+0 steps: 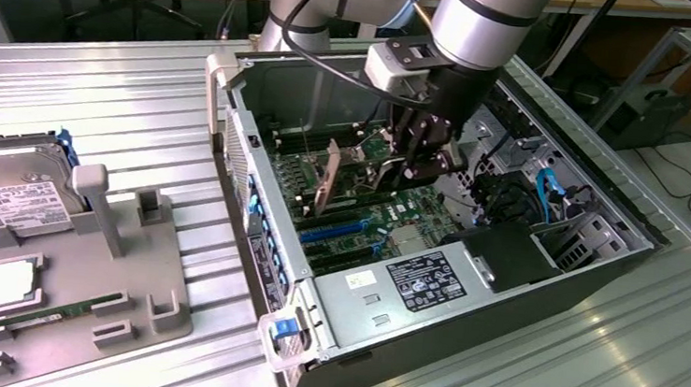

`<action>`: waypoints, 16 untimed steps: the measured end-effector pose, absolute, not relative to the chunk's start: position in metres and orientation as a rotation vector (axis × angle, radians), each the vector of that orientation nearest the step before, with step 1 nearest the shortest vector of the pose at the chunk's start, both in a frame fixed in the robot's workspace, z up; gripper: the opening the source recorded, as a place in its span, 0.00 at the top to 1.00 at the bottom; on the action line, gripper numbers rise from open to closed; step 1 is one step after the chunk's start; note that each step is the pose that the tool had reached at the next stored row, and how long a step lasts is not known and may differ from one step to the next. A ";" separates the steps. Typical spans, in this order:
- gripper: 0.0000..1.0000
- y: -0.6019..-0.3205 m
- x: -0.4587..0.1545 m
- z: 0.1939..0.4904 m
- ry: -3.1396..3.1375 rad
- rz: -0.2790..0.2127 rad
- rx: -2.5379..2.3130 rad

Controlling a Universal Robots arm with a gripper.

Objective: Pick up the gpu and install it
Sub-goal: 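Insert the gpu into the slot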

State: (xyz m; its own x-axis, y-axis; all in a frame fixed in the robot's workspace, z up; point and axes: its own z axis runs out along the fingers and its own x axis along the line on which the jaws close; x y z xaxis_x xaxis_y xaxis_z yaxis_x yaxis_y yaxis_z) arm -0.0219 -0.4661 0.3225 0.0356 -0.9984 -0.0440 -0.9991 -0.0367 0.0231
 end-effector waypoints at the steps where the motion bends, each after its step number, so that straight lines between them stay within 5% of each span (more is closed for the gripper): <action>1: 0.73 -0.466 -0.022 0.322 2.171 0.075 -2.251; 16: 0.73 -0.468 -0.022 0.309 2.169 0.078 -2.249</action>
